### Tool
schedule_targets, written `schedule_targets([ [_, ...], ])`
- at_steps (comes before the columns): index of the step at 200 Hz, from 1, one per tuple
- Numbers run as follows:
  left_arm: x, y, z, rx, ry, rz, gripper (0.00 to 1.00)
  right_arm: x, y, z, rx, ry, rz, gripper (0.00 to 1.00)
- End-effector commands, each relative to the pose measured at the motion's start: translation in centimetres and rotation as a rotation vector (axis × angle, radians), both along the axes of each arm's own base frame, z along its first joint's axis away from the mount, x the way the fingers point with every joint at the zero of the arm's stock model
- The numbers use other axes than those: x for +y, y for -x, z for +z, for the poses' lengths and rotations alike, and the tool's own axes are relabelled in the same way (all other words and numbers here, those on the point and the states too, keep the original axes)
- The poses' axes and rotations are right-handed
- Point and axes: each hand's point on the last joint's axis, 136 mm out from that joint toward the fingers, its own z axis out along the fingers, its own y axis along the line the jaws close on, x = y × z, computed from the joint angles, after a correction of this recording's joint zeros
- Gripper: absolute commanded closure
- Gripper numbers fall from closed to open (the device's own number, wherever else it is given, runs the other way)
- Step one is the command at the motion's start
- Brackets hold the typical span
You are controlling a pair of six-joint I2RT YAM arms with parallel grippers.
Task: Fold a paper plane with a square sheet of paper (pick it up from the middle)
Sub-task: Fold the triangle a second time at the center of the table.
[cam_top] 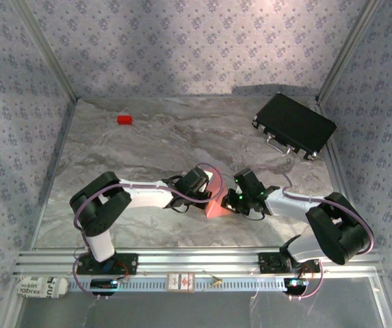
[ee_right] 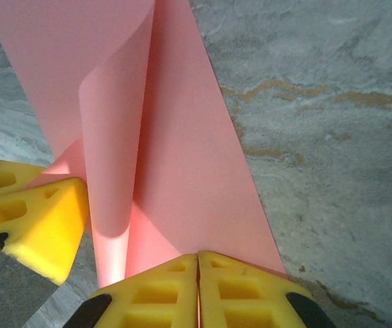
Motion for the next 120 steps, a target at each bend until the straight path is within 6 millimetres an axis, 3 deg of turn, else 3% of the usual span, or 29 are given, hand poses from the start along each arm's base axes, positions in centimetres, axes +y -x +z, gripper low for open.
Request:
schedule_targets([
  [1, 0.1, -0.5, 1.8, -0.056, 0.015, 0.007, 0.98, -1.3, 0.9, -1.5, 0.045, 0.068, 0.001, 0.91],
  [120, -0.6, -0.5, 0.6, -0.026, -0.003, -0.040, 0.98, -1.3, 0.9, -1.5, 0.046, 0.065, 0.005, 0.91],
])
